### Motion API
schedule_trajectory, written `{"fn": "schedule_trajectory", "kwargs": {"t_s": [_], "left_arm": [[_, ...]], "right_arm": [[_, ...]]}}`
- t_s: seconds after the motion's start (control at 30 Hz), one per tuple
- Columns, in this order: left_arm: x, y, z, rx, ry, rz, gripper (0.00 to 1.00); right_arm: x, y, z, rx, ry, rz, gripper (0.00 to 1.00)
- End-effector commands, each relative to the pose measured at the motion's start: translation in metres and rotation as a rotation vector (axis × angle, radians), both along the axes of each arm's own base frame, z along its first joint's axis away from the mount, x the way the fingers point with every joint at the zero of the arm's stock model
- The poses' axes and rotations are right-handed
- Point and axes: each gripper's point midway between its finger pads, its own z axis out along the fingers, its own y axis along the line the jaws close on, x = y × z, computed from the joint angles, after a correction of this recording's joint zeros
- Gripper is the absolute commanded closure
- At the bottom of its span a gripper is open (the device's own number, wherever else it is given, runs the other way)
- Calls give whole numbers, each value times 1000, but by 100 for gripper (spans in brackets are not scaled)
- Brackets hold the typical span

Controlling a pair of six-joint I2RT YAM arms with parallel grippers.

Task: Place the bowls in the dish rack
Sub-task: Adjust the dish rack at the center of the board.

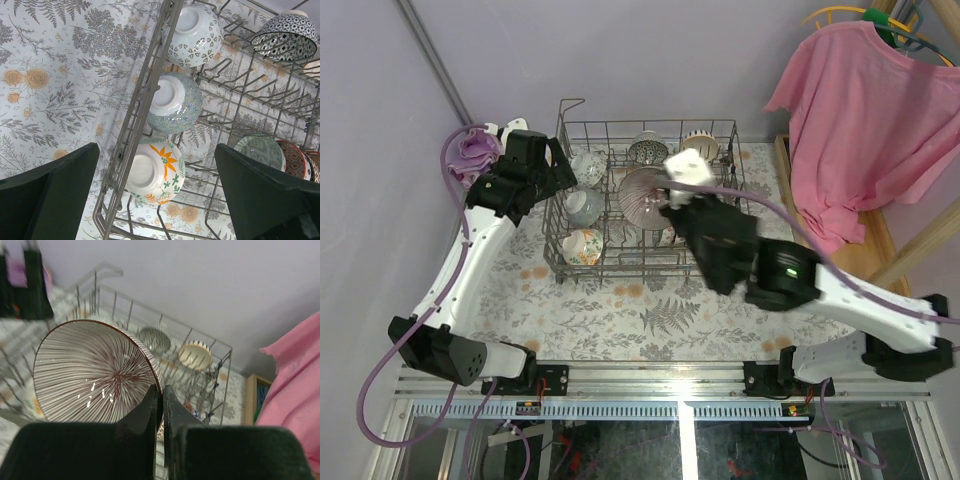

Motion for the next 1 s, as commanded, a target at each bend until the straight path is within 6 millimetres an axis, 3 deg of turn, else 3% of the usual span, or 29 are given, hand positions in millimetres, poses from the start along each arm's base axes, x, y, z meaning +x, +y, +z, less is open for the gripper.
{"fn": "schedule_trajectory", "kwargs": {"t_s": [0.0,0.2,0.33,0.53,0.77,0.97], "left_arm": [[8,2,3,7,-19,-16,0],[4,9,-7,15,0,-8,0],[3,12,-15,6,10,-11,0],[4,24,-41,14,53,4,0],[5,44,-51,5,64,22,1],[5,44,-59,-19,79,2,24]], "right_arm": [[36,16,-49,-105,210,22,99],[66,23,-117,-248,452,-51,99],[82,22,-143,-333,521,-168,100],[97,27,-146,-356,545,-271,100],[108,26,-151,-318,582,-275,100],[117,20,-156,-309,602,-286,100]]}}
